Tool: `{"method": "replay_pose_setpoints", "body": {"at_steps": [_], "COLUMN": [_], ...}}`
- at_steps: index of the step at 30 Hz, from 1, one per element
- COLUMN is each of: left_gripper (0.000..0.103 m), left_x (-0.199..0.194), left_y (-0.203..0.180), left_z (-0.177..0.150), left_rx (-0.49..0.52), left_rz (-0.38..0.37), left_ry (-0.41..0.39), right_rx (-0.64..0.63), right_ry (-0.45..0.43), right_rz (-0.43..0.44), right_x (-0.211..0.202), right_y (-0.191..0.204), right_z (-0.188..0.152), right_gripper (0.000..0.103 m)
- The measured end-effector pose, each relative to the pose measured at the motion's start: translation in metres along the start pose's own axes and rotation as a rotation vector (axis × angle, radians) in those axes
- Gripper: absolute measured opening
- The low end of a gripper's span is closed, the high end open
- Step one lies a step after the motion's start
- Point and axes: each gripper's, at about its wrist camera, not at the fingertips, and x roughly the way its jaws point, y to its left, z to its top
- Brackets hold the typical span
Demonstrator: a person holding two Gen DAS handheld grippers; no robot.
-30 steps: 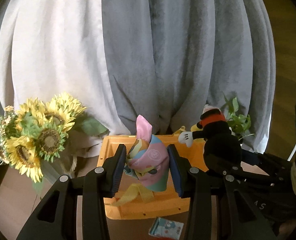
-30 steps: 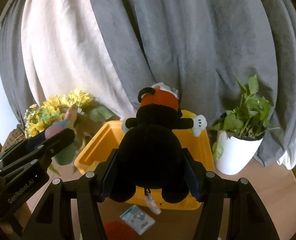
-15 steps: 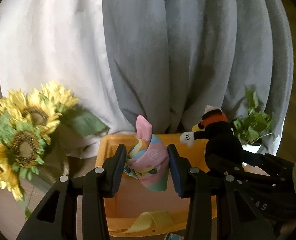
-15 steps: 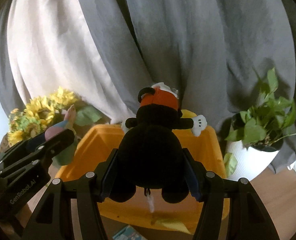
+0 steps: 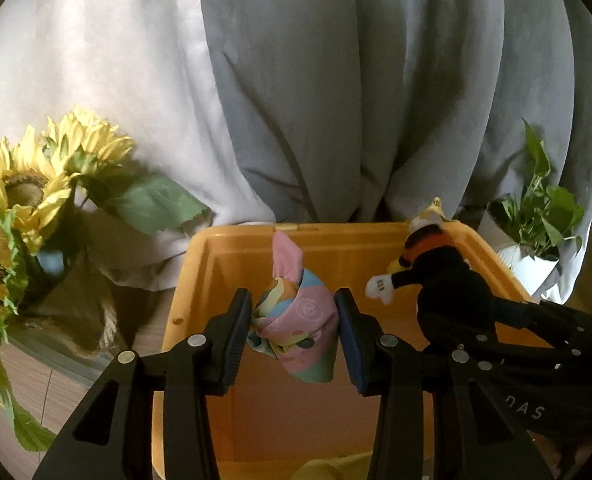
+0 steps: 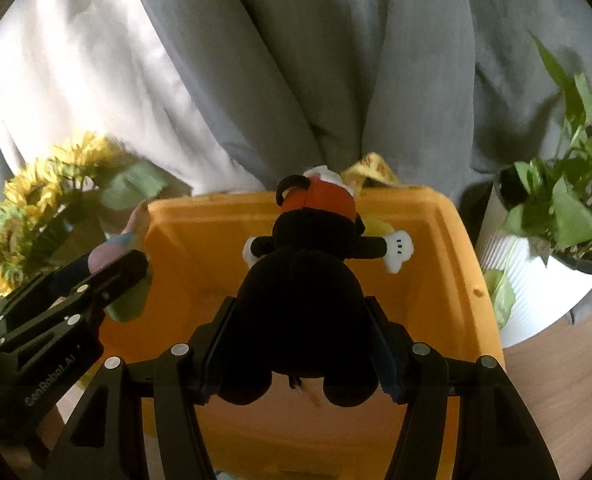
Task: Organize soft objects
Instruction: 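Carry the pink plush with the left tool while the right tool carries the Mickey plush over the orange crate, then open both tools to drop the two plushes into the orange crate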
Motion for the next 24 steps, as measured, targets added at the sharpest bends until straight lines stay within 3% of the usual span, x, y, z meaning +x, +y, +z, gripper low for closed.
{"method": "replay_pose_setpoints", "body": {"at_steps": [6,7,10,24], "left_gripper": [0.061,0.062,0.065,0.071], "left_x": [-0.001,-0.002,-0.008,-0.071], "left_y": [0.000,0.000,-0.001,-0.011], "left_z": [0.001,0.001,0.001,0.004], "left_rx": [0.004,0.005,0.010,-0.001], "left_rz": [0.008,0.012,0.023,0.064], "left_ry": [0.001,0.000,-0.005,-0.078], "right_rx": [-0.003,-0.009,-0.024,-0.005], "right_ry": [0.006,0.000,-0.036,-0.118], "right_rz": [-0.024,-0.039,-0.089,-0.094], "right_x": [0.001,0.000,-0.009,-0.056], "right_y": [-0.002,-0.001,0.000,-0.004], "right_z": [-0.002,-0.002,-0.003,-0.007], "right_gripper": [0.068,0.073,0.073,0.073]}}
